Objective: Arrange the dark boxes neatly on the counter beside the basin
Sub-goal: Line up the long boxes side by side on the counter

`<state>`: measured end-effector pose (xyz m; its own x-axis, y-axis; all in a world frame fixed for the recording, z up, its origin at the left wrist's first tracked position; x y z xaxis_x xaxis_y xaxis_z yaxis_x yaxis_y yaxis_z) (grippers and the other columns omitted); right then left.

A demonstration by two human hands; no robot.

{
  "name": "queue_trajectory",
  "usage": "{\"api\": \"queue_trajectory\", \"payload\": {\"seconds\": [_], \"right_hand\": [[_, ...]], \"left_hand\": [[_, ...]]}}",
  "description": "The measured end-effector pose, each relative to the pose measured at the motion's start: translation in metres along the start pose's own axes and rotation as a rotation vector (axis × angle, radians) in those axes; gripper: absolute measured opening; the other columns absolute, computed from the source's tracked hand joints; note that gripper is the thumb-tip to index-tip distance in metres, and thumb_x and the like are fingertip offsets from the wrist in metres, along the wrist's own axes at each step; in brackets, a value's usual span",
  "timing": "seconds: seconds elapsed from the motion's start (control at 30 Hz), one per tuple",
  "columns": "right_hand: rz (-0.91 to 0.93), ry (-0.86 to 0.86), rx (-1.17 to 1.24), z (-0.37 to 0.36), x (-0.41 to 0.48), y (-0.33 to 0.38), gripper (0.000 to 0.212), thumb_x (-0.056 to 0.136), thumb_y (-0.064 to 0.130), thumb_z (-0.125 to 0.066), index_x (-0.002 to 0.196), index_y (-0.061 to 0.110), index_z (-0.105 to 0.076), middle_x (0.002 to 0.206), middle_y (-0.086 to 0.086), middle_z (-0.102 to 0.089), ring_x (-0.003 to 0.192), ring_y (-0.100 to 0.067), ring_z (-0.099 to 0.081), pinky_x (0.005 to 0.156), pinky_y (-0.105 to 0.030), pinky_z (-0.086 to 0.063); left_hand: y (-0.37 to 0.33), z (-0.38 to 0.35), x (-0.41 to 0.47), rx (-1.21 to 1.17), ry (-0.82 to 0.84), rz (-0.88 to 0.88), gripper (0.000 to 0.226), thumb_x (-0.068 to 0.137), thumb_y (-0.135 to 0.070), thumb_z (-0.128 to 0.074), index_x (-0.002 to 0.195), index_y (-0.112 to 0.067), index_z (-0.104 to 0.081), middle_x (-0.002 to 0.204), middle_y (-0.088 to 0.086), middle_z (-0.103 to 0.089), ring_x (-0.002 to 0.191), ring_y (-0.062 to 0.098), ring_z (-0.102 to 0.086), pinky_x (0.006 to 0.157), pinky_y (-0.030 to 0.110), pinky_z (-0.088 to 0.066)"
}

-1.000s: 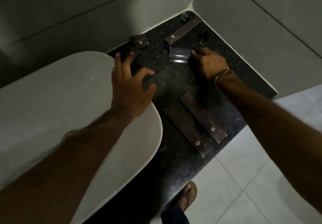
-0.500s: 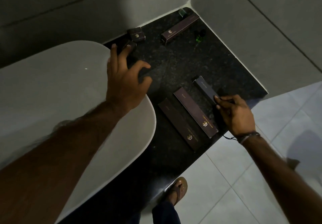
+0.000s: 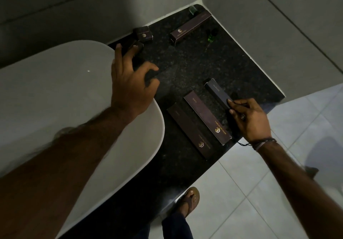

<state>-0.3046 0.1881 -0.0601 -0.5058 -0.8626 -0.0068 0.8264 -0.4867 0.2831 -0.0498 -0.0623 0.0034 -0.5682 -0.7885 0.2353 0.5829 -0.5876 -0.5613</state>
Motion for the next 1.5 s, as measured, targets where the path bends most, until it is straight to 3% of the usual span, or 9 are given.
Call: {"api": "queue_trajectory", "payload": {"seconds": [0.2,0.4,0.53,0.67,0.83,1.0,1.1,1.3,1.5], "right_hand": [[0.015,0.021,-0.010,0.005,0.001,0.006,0.041,0.099,0.032,-0.052,0.138,0.021,-0.058,0.131,-0.010,-0.054,0.113,-0.028,-0.055,0.085,-0.044,-0.055],[-0.085,-0.360,0.136,0.053,0.042,0.026,0.050,0.104,0.048,-0.034,0.149,0.026,-0.042,0.137,-0.009,-0.050,0.119,-0.027,-0.053,0.091,-0.038,-0.047],[-0.047,-0.222,0.166,0.028,0.124,0.088,0.053,0.099,0.052,-0.040,0.145,0.026,-0.046,0.123,-0.007,-0.057,0.109,-0.022,-0.055,0.084,-0.030,-0.042],[-0.135,-0.121,0.128,0.003,0.218,0.131,0.059,0.093,0.060,-0.046,0.139,0.023,-0.049,0.128,-0.009,-0.059,0.113,-0.028,-0.060,0.089,-0.040,-0.048],[-0.318,0.012,0.018,-0.014,0.293,0.146,0.089,0.086,0.063,-0.055,0.153,0.015,-0.022,0.138,-0.019,-0.055,0.122,-0.038,-0.058,0.094,-0.044,-0.047],[-0.190,0.092,-0.111,-0.031,0.300,0.160,0.064,0.092,0.056,-0.051,0.141,0.017,-0.039,0.127,-0.018,-0.062,0.111,-0.037,-0.062,0.085,-0.043,-0.049],[-0.057,0.127,-0.204,-0.032,0.286,0.158,0.063,0.095,0.058,-0.044,0.146,0.021,-0.035,0.124,-0.019,-0.061,0.101,-0.035,-0.064,0.080,-0.041,-0.053],[0.100,0.168,-0.340,-0.036,0.256,0.153,0.056,0.098,0.056,-0.037,0.147,0.031,-0.029,0.144,-0.021,-0.045,0.105,-0.040,-0.062,0.072,-0.041,-0.050],[0.180,0.279,-0.369,-0.030,0.248,0.130,0.066,0.094,0.052,-0.045,0.149,0.029,-0.019,0.110,-0.020,-0.064,0.075,-0.033,-0.061,0.062,-0.031,-0.042]], "left_hand": [[0.001,0.000,0.000,0.003,-0.029,0.009,0.034,0.081,-0.032,-0.049,0.105,-0.023,-0.071,0.153,0.012,-0.044,0.150,0.044,-0.022,0.120,0.057,-0.028],[0.004,-0.004,0.000,-0.006,-0.004,0.026,0.035,0.078,-0.034,-0.046,0.103,-0.025,-0.069,0.158,0.010,-0.038,0.153,0.040,-0.013,0.120,0.058,-0.025],[0.007,-0.006,0.000,0.019,0.014,0.019,0.034,0.078,-0.035,-0.045,0.103,-0.027,-0.066,0.159,0.010,-0.035,0.153,0.041,-0.010,0.119,0.061,-0.026],[0.008,-0.008,0.000,0.045,0.028,0.026,0.035,0.081,-0.038,-0.042,0.105,-0.028,-0.066,0.160,0.010,-0.032,0.154,0.039,-0.007,0.119,0.062,-0.024],[0.011,-0.011,-0.001,0.059,0.053,0.036,0.043,0.081,-0.042,-0.039,0.110,-0.025,-0.066,0.162,0.008,-0.030,0.155,0.034,-0.003,0.119,0.064,-0.024],[0.014,-0.014,-0.002,0.041,0.076,0.047,0.043,0.082,-0.045,-0.039,0.112,-0.028,-0.064,0.164,0.006,-0.025,0.156,0.031,-0.001,0.121,0.063,-0.021],[0.014,-0.013,-0.002,0.048,0.077,0.052,0.046,0.082,-0.047,-0.037,0.113,-0.028,-0.065,0.164,0.007,-0.024,0.156,0.032,0.000,0.122,0.059,-0.019],[0.013,-0.012,-0.001,0.061,0.076,0.049,0.047,0.082,-0.047,-0.035,0.112,-0.027,-0.066,0.163,0.007,-0.025,0.155,0.033,-0.001,0.122,0.058,-0.019],[0.010,-0.010,-0.001,0.063,0.070,0.034,0.045,0.083,-0.046,-0.037,0.109,-0.025,-0.066,0.162,0.008,-0.028,0.155,0.036,-0.004,0.122,0.060,-0.021]]}}
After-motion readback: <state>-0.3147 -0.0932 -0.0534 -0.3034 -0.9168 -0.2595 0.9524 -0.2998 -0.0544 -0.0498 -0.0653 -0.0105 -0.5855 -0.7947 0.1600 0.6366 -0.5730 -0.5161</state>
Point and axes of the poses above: each hand's wrist, its own x-axis towards the middle knuckle, its own z-axis out of the back of the hand, y = z × x, the point moved 8 cm from there along x, towards the middle knuckle
